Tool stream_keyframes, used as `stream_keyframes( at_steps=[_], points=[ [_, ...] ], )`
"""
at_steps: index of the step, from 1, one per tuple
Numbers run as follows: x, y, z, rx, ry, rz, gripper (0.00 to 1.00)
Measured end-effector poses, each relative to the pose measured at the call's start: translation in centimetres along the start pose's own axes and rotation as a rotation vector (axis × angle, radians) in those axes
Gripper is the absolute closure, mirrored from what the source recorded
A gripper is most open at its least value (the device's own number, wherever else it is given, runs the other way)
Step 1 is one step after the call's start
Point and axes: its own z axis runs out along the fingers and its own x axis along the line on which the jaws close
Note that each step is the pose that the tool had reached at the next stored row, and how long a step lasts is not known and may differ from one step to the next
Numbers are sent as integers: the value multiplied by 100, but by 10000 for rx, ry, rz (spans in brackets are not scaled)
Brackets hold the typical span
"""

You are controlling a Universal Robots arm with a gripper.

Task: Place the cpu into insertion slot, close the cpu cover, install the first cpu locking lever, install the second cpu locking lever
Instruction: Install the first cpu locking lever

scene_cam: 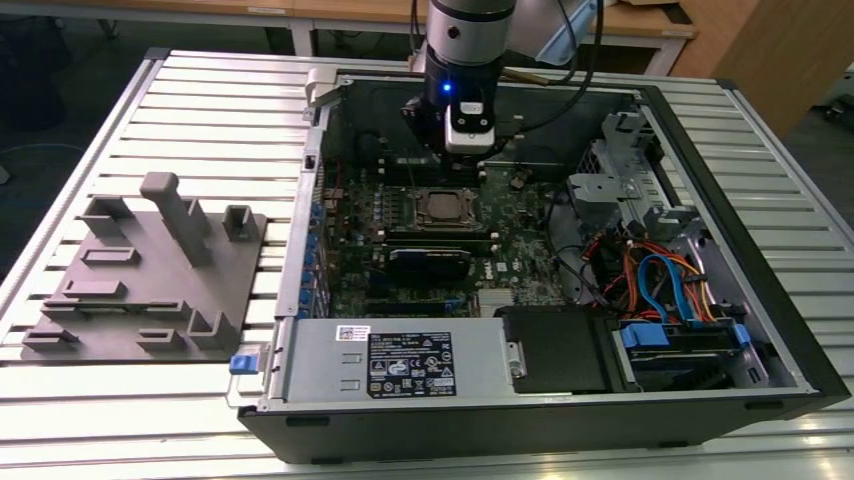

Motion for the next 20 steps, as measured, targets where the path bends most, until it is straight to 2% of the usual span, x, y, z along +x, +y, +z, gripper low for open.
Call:
stream_keyframes(
  at_steps=[12,16,20],
  points=[
    [0,0,0,6,68,-1686,90],
    [4,-3,0,6,72,-1803,90],
    [88,-50,-1,5,71,-1817,90]
  ],
)
